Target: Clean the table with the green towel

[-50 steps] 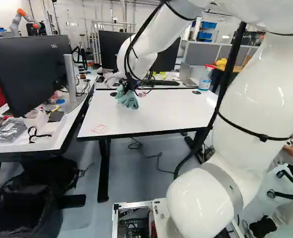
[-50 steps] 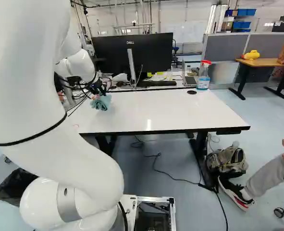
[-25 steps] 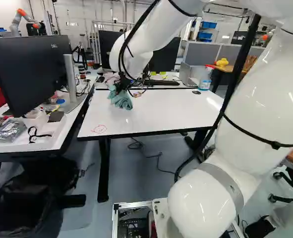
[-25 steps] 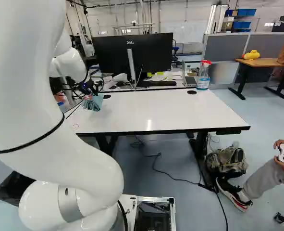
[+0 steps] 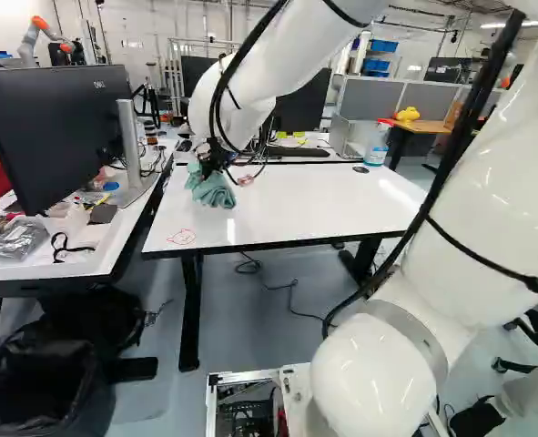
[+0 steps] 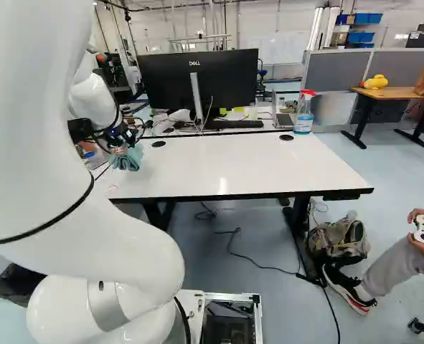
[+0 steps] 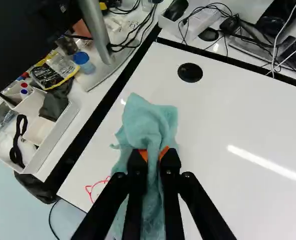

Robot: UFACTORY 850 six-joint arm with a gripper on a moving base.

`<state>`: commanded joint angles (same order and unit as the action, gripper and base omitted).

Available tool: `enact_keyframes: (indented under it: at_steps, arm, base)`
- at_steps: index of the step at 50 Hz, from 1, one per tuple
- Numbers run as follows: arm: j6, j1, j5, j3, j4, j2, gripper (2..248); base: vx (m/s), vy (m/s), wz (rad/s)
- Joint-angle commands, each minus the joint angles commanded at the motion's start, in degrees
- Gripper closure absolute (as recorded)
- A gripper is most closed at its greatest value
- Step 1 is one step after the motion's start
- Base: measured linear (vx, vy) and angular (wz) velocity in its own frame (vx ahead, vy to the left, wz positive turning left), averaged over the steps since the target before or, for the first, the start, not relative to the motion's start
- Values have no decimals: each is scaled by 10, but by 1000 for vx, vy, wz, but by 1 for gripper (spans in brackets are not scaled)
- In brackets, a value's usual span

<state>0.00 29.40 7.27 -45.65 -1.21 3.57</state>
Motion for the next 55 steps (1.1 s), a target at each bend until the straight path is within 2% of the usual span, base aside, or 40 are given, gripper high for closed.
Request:
enact_keyframes:
  at_steps: [32, 55]
  arm:
    - [0, 66, 0, 32, 0, 34, 208]
    - [0, 75, 20, 27, 0, 28, 208]
  base:
    - [0, 0, 0]
    - [0, 0, 0]
